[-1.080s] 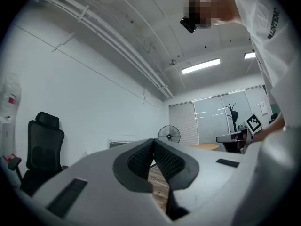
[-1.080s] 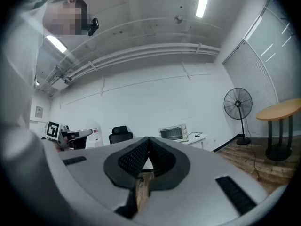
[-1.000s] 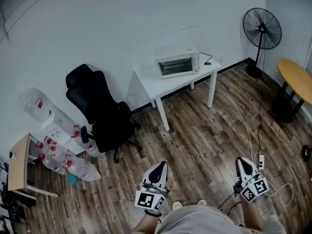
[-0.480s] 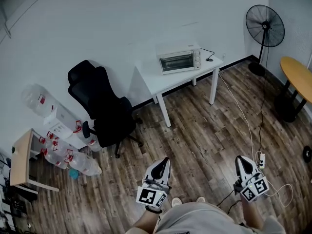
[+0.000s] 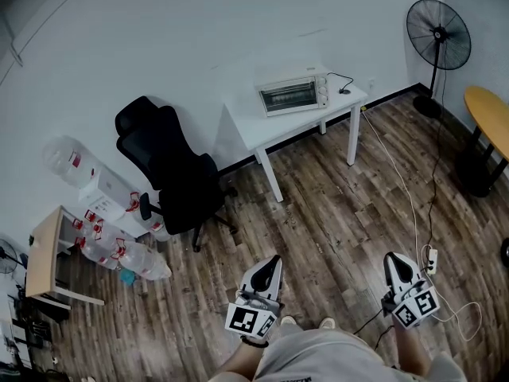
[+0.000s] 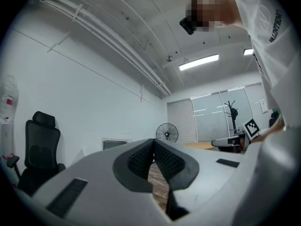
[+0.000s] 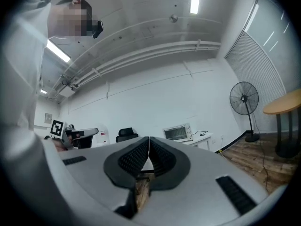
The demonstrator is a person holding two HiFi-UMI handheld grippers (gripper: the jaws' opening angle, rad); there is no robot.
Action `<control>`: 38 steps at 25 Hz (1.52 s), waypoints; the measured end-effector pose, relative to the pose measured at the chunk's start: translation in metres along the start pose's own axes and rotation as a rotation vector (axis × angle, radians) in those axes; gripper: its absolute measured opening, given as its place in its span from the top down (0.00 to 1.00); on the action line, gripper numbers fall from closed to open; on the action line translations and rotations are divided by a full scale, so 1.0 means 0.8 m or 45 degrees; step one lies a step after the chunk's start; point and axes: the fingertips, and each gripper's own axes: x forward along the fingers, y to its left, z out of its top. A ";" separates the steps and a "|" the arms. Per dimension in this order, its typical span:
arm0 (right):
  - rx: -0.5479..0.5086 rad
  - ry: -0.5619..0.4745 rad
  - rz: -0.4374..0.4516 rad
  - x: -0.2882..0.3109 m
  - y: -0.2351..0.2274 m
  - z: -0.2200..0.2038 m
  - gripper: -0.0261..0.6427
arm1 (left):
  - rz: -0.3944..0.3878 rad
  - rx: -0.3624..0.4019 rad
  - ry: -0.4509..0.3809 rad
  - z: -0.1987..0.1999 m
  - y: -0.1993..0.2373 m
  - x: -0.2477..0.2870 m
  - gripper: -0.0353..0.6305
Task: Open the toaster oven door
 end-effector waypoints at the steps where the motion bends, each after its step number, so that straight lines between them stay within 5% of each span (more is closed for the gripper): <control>1: 0.005 0.000 0.004 0.002 -0.004 -0.001 0.93 | 0.003 0.000 0.001 0.000 -0.003 0.003 0.93; 18: -0.012 0.031 0.043 0.094 -0.012 -0.002 0.93 | 0.017 -0.039 -0.003 -0.026 0.058 0.058 0.93; 38: -0.094 0.070 0.003 0.317 0.033 -0.012 0.93 | -0.151 -0.152 -0.027 -0.055 0.241 0.150 0.93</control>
